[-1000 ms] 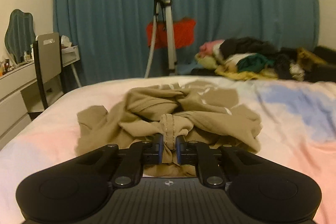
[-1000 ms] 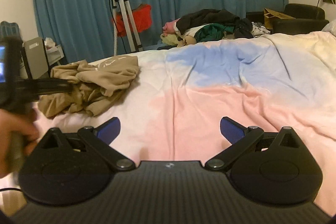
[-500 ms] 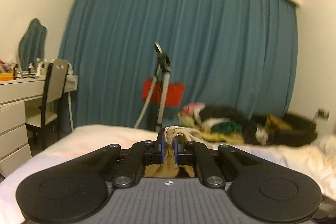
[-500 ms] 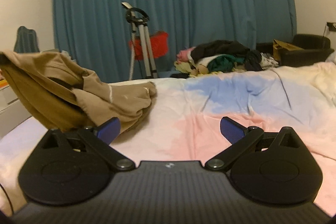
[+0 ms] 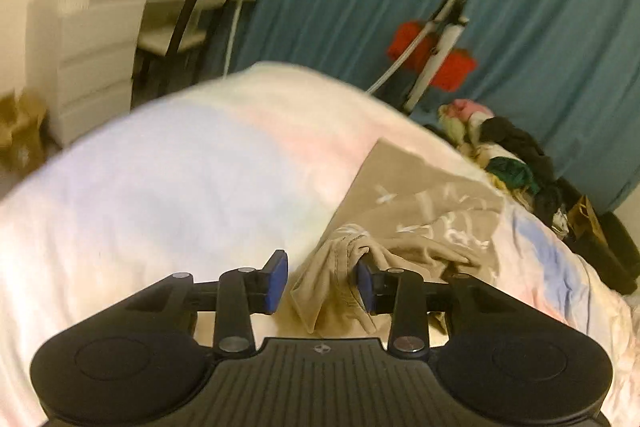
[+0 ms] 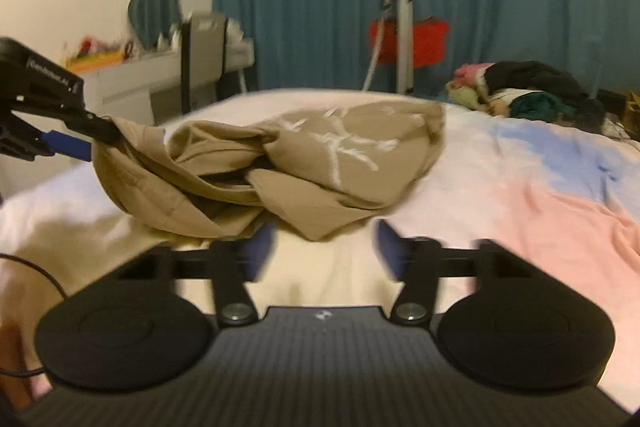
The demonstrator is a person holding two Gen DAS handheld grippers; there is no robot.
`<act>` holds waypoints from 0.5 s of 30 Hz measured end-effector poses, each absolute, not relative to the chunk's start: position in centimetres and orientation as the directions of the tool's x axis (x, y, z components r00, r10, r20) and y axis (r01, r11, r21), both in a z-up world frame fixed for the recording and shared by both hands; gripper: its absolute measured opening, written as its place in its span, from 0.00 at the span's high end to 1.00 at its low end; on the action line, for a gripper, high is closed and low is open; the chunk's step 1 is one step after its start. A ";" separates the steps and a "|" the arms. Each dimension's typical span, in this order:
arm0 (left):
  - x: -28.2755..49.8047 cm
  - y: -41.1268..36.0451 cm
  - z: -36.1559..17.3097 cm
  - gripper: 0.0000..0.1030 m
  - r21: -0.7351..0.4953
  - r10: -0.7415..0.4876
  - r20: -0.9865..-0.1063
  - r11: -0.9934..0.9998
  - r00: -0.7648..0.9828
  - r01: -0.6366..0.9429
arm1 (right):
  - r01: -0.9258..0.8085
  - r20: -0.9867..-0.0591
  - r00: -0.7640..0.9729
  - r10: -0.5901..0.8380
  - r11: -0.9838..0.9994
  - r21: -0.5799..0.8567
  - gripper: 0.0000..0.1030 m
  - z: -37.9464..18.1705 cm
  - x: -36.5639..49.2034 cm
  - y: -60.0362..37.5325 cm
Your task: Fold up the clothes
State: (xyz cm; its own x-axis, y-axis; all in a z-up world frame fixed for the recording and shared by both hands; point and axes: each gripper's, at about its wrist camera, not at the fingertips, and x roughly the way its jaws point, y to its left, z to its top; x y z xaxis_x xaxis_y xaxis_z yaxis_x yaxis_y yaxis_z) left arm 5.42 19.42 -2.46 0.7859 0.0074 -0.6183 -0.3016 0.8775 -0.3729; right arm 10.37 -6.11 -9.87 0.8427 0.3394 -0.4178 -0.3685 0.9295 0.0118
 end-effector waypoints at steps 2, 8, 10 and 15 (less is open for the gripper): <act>5.9 20.4 -3.0 0.52 -0.389 0.000 -0.628 0.866 0.778 -0.314 | -0.395 -0.432 0.832 0.348 0.918 -0.022 0.55 -10.3 11.6 -4.9; 7.6 20.2 -3.8 0.49 -0.409 -0.042 -0.627 0.868 0.778 -0.282 | -0.420 -0.498 0.814 0.300 0.895 -0.148 0.56 -13.6 16.4 -1.8; 8.3 19.8 -4.2 0.49 -0.412 -0.051 -0.629 0.868 0.776 -0.277 | -0.422 -0.498 0.815 0.296 0.892 -0.162 0.67 -14.3 17.0 -1.3; 9.3 19.9 -4.6 0.52 -0.447 -0.073 -0.625 0.850 0.777 -0.279 | -0.399 -0.420 0.853 0.310 0.906 -0.142 0.88 -11.7 16.3 -3.2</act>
State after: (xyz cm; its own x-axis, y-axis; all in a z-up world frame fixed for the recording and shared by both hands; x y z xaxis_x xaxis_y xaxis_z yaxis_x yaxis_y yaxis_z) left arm 9.34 19.88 -4.65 0.7769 -0.0733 -0.6253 -0.2792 0.8500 -0.4466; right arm 16.30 -3.19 -11.67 0.8528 0.3100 -0.4204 -0.3993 0.9057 -0.1422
